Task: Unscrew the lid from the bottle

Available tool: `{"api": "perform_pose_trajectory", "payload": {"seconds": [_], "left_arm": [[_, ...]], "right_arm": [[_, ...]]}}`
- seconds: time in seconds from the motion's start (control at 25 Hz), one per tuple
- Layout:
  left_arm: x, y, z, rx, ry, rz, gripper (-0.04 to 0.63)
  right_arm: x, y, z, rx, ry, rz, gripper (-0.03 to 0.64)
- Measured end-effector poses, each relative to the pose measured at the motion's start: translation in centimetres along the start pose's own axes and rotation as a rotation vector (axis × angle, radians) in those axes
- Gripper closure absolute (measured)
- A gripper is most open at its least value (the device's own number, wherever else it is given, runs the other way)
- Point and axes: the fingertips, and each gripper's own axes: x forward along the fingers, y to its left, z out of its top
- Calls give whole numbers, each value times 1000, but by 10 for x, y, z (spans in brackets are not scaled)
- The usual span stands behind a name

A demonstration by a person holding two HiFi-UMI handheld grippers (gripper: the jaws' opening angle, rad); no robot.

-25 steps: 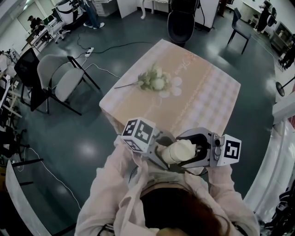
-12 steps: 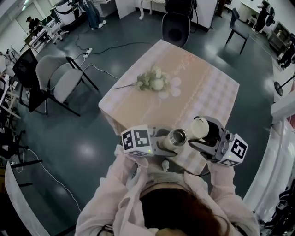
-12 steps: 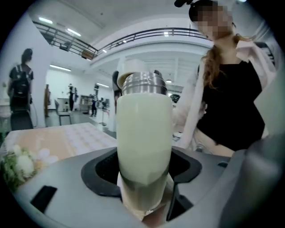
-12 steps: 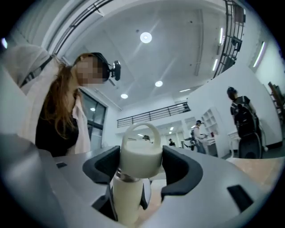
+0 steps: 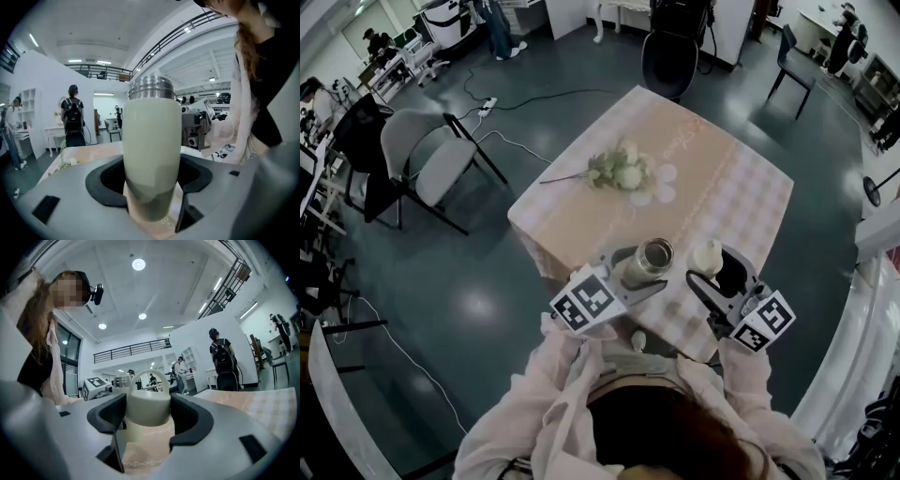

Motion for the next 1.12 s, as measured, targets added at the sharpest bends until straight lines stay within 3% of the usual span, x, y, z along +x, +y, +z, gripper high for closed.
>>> {"api": "perform_pose_trajectory", "payload": {"seconds": [0.2,0.44,1.12], "left_arm": [[-3,4,-1,-44,-30,63,279],[0,2,-5,-44,-21,102,279],[3,1,-13,-38,2,129,279]], "right_arm": [[1,-3,-12,3,36,-19,308],[-3,-5,-15,5,41,-28,308],[-6,-6,-19,15,45,-26,308]]}}
